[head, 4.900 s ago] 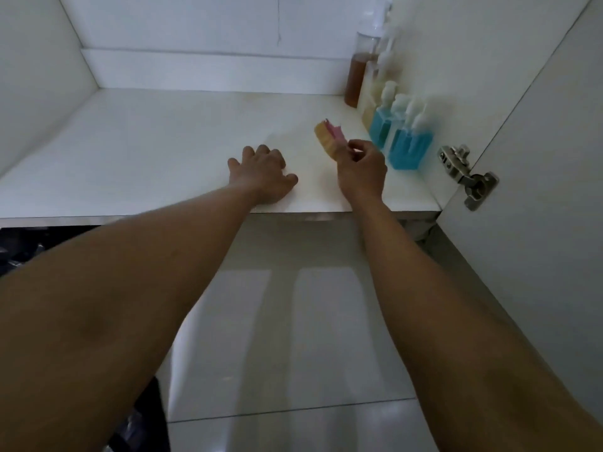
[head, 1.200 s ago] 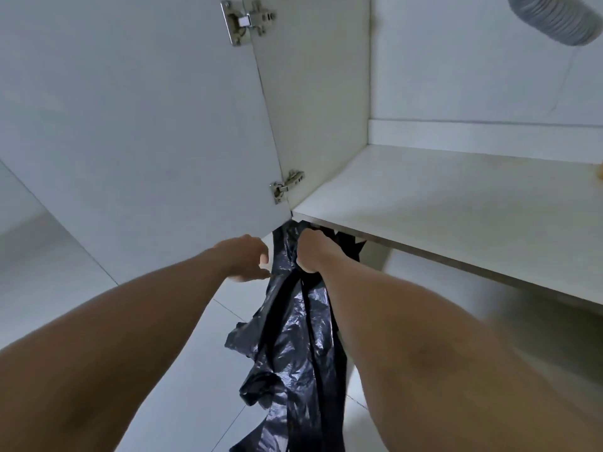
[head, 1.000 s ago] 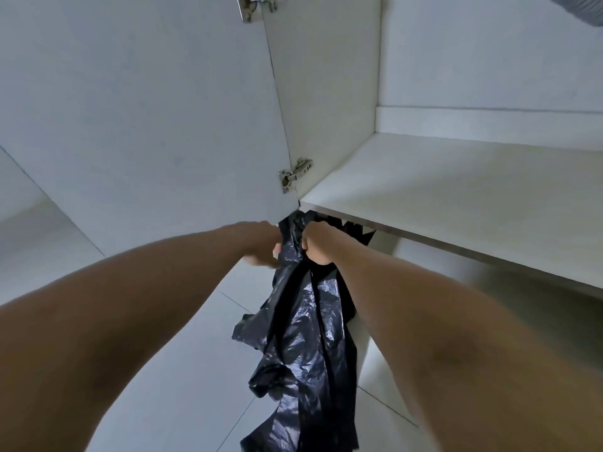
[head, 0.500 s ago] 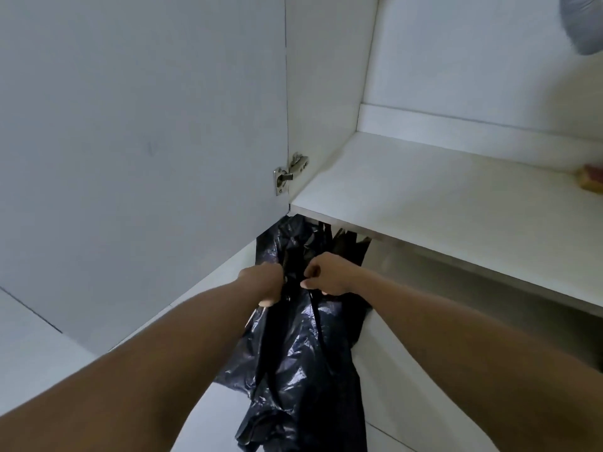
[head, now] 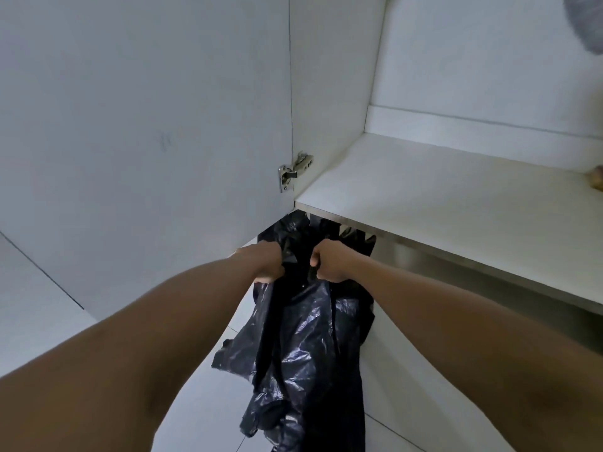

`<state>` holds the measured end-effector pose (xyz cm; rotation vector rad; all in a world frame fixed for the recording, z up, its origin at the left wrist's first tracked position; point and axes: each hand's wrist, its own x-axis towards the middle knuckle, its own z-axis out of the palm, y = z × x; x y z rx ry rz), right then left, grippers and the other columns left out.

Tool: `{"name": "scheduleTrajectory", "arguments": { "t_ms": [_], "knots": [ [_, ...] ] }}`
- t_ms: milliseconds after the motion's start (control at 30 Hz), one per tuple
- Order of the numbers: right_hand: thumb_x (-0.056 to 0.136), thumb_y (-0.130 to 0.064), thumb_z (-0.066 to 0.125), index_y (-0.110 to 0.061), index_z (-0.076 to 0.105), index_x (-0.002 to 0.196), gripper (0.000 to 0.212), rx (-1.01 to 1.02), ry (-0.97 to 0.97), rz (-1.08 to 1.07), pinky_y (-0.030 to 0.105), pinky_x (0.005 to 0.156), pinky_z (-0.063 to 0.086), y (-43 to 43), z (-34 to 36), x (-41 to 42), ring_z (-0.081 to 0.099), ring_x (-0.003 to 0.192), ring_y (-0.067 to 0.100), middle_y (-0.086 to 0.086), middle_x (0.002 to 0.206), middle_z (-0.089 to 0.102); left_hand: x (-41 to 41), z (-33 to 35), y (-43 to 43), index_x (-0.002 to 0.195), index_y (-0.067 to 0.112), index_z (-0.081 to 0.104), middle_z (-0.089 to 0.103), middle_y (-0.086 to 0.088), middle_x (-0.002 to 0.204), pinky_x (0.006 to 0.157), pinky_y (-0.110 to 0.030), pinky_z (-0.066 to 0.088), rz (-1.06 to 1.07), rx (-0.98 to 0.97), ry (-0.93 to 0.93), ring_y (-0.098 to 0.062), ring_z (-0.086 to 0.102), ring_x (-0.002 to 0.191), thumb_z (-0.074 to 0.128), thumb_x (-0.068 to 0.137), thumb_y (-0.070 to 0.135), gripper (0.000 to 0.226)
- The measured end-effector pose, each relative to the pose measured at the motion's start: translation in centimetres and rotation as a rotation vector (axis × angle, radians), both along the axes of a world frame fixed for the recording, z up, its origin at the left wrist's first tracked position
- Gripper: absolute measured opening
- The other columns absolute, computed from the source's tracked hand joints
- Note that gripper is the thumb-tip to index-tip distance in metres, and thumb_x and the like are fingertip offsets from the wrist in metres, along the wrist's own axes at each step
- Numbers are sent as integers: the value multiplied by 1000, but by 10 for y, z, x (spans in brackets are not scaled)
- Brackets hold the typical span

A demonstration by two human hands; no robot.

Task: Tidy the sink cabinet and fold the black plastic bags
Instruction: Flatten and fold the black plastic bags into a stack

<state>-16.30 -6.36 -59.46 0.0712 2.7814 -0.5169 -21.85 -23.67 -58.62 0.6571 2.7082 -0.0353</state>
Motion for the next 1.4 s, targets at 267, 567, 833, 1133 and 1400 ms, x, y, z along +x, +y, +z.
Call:
{"name": "scheduleTrajectory", "arguments": {
  "t_ms": [267,567,833,1133,1400],
  "knots": [
    [98,-39,55,-3,66,92,38,-436,107,-369,27,60,50,-3,12,6,64,68,24,12,83,65,22,20,13,81,20,69,60,5,72,63,-29,53,69,460,-394,-13,56,68,80,84,22,12],
    [94,-16,51,-5,63,101,18,-773,-228,-530,42,77,60,-2,24,6,69,85,30,18,102,72,25,22,6,107,19,65,67,-4,119,89,-44,56,302,539,-637,-22,68,100,52,100,45,29],
    [82,-57,56,-4,65,115,63,-1249,-251,-468,43,102,48,17,40,18,62,114,34,17,122,65,18,20,11,132,19,52,60,-7,125,80,-42,55,423,575,-508,-24,60,94,39,99,61,56],
    [90,-53,59,-9,69,123,57,-1263,-206,-578,47,101,51,24,53,19,65,114,33,17,121,69,22,41,33,111,8,65,73,-8,102,75,-33,54,567,1075,-484,-25,68,86,68,89,38,38],
    [96,-17,61,-3,67,98,16,-1074,103,-790,32,59,57,51,83,33,69,79,23,12,97,71,27,73,27,113,14,65,72,-5,111,97,-43,52,561,1177,-502,-26,66,102,78,73,58,61]
  ]
}}
